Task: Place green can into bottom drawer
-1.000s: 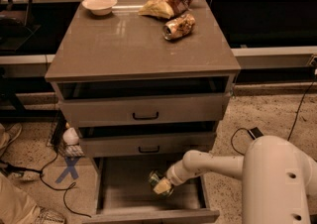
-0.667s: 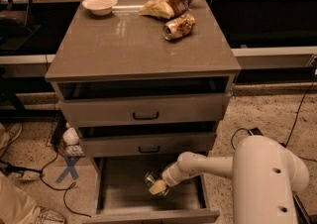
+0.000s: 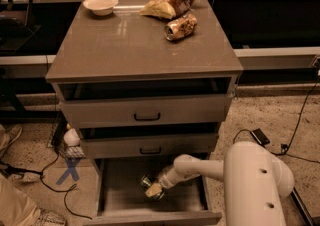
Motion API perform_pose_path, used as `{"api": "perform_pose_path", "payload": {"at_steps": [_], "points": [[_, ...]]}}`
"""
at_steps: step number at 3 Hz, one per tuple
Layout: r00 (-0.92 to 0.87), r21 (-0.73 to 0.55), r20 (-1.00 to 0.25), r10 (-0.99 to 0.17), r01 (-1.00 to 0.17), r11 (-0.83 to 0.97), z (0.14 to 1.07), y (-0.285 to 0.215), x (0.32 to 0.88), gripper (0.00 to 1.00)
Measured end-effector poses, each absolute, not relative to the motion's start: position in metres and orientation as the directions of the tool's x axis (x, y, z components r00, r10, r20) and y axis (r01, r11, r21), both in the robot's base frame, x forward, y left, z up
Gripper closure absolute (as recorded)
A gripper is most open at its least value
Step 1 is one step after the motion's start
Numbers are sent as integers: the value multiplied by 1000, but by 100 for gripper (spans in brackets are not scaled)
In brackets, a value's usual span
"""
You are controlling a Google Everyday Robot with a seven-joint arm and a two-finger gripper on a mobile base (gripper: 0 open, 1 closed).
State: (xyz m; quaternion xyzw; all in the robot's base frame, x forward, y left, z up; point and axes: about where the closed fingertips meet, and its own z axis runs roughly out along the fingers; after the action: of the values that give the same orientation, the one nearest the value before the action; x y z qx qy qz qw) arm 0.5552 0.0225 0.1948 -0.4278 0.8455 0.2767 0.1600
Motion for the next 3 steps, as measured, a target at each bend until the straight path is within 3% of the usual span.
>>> {"api": "perform_pose_path", "payload": {"at_steps": [3], "points": [[-602,389,-493,-628,-798,460,171,41,555,12]]}}
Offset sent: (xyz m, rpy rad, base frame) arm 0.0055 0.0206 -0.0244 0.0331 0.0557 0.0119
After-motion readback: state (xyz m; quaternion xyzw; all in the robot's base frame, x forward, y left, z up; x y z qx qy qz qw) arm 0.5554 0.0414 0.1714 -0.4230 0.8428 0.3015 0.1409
